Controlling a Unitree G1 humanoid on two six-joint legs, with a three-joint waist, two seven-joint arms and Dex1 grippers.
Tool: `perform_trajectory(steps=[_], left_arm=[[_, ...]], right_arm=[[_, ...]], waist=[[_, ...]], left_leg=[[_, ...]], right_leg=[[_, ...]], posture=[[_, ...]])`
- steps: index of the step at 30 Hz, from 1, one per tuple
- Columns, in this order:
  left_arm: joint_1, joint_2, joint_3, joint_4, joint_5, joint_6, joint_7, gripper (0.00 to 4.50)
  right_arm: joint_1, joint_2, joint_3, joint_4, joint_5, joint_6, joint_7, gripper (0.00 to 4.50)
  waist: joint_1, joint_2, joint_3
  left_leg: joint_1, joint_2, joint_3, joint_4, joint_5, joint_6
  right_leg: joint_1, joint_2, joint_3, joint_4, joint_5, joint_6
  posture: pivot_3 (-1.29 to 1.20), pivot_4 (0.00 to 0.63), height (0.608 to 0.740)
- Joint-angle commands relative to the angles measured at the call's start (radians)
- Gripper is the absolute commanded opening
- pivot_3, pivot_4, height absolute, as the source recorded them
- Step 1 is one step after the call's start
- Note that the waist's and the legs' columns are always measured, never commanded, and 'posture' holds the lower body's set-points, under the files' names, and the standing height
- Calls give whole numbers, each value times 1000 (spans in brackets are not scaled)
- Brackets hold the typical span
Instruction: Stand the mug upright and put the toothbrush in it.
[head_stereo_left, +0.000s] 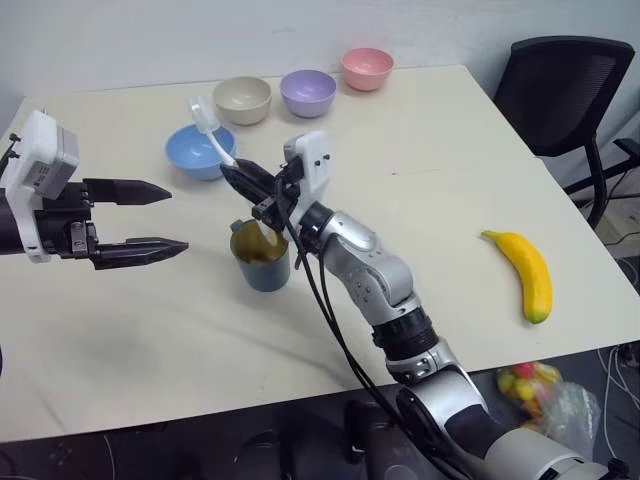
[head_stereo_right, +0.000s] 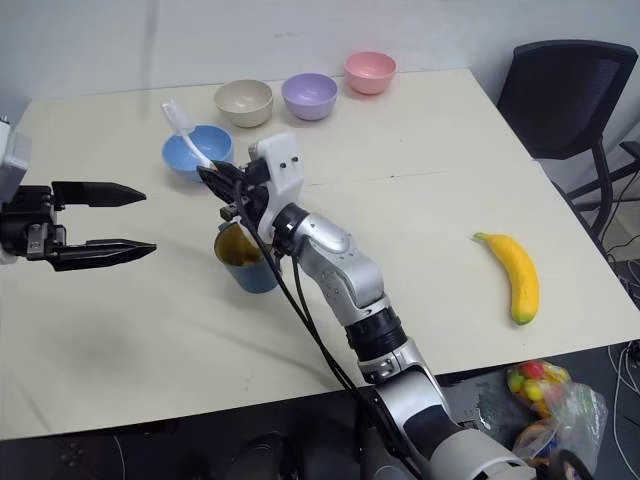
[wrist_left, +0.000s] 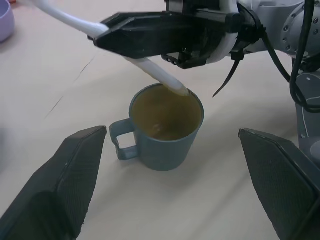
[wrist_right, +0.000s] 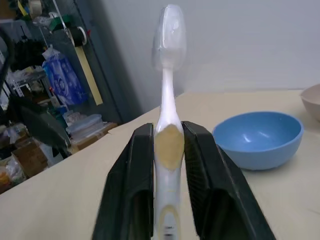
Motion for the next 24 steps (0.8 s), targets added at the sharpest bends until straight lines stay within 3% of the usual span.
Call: perform_trajectory(steps=[1, 8, 12, 16, 20, 24], left_arm=[[-36, 24, 4, 10, 9, -19, -9, 4500], [-60, 1, -13, 38, 24, -34, -5, 4500], [-64, -10, -20, 48, 25, -43, -5, 4500], [-56, -32, -35, 55, 41, -71, -9, 4500], [-42, -46, -40, 69, 57, -102, -19, 4500], [19, -18, -2, 91, 84, -133, -57, 4500]], right_arm=[[67, 114, 26, 20, -18, -56, 12, 1984], [141, 65, 14, -74, 21, -54, 31, 4396], [146, -21, -24, -220, 39, 4, 28, 4481], [101, -149, -140, -435, 200, 221, 24, 4481], [88, -540, -212, -611, 308, 461, 223, 4481], [219, -1011, -283, -660, 323, 521, 578, 4481]], waist=[[1, 0, 0], [1, -1, -1], [2, -1, -1], [9, -2, -1], [32, -3, -1], [56, -4, 0]], left_leg=[[0, 0, 0, 0, 0, 0], [0, 0, 0, 0, 0, 0], [0, 0, 0, 0, 0, 0], [0, 0, -1, 1, 0, 0], [-1, -1, -3, 2, 0, 0], [-1, 0, -2, 1, -1, 1]], right_leg=[[0, 0, 0, 0, 0, 0], [0, 0, 0, 1, 0, 0], [0, 0, 0, 1, 0, 0], [-1, 0, 1, 1, 0, 0], [0, -2, 0, 1, 0, 0], [0, -1, 0, -1, 0, 0]], posture=[[0, 150, 740], [0, 150, 740], [0, 150, 740], [0, 150, 740], [0, 150, 740], [0, 150, 740]])
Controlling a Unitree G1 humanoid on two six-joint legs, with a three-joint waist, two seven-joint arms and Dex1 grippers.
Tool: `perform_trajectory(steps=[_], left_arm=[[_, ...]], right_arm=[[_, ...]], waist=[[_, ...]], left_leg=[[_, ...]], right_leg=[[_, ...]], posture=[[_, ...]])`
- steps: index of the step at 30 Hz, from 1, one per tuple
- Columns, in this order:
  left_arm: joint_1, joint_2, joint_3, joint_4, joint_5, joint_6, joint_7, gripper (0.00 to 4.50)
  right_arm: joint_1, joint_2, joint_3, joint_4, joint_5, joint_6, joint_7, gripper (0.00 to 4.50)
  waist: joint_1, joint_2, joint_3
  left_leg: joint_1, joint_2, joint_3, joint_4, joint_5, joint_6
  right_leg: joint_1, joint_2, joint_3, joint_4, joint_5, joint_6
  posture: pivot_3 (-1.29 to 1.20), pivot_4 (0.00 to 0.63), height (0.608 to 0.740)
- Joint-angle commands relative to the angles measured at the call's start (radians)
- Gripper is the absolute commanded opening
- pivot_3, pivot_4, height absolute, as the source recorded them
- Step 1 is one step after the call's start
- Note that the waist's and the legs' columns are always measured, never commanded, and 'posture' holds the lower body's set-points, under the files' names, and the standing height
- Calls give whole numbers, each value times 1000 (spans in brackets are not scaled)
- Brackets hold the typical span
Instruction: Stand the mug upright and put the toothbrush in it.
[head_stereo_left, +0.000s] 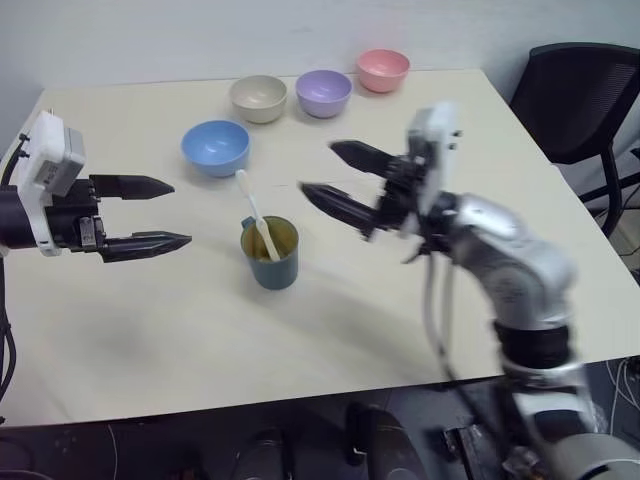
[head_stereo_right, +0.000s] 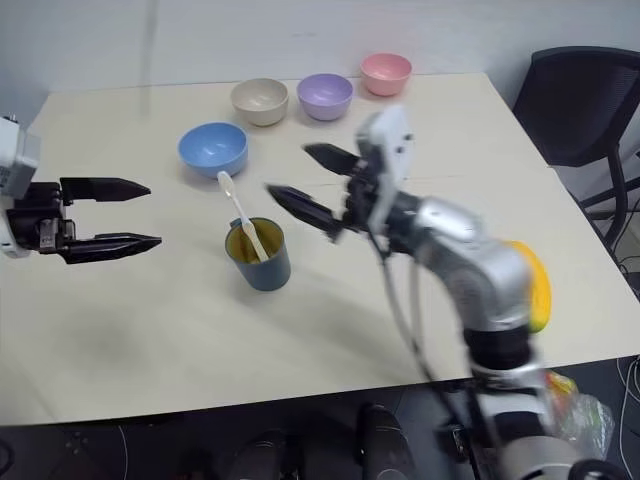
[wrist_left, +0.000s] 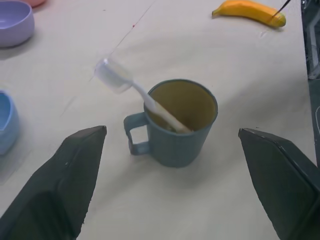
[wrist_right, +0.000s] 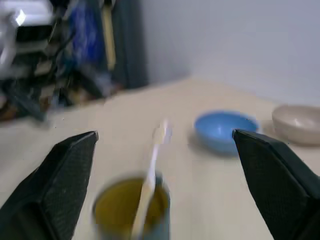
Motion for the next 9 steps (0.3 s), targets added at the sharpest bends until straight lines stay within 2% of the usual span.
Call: perform_trajectory(steps=[1, 2, 4, 9], left_arm=[[77, 56, 76, 29, 42, -55, -72, 4500], [108, 80, 97, 47, 55, -64, -104, 4500], [144, 104, 122, 67, 63, -80, -133, 4500], [166, 74, 131, 27, 63, -116, -134, 4500]], right_arm=[[182, -390, -110, -39, -10, 2, 399, 4481], [258, -500, -156, -19, -34, -29, 502, 4481], [330, -589, -208, 2, -31, -59, 568, 4481], [334, -525, -254, -16, 1, -45, 480, 4481]], waist=[[13, 0, 0], [16, 0, 1], [14, -1, 1], [4, -5, 0]], left_leg=[[0, 0, 2, 0, 0, 0], [0, 0, 3, -1, -1, 1], [0, 0, 5, -1, -1, 2], [9, 3, 11, 1, -1, 2]], right_leg=[[0, 0, 0, 0, 0, 0], [0, 0, 0, -1, 0, 0], [0, 0, 0, -2, 0, 0], [3, 0, 5, 0, 2, 1]], posture=[[0, 150, 740], [0, 150, 740], [0, 150, 740], [0, 150, 740]])
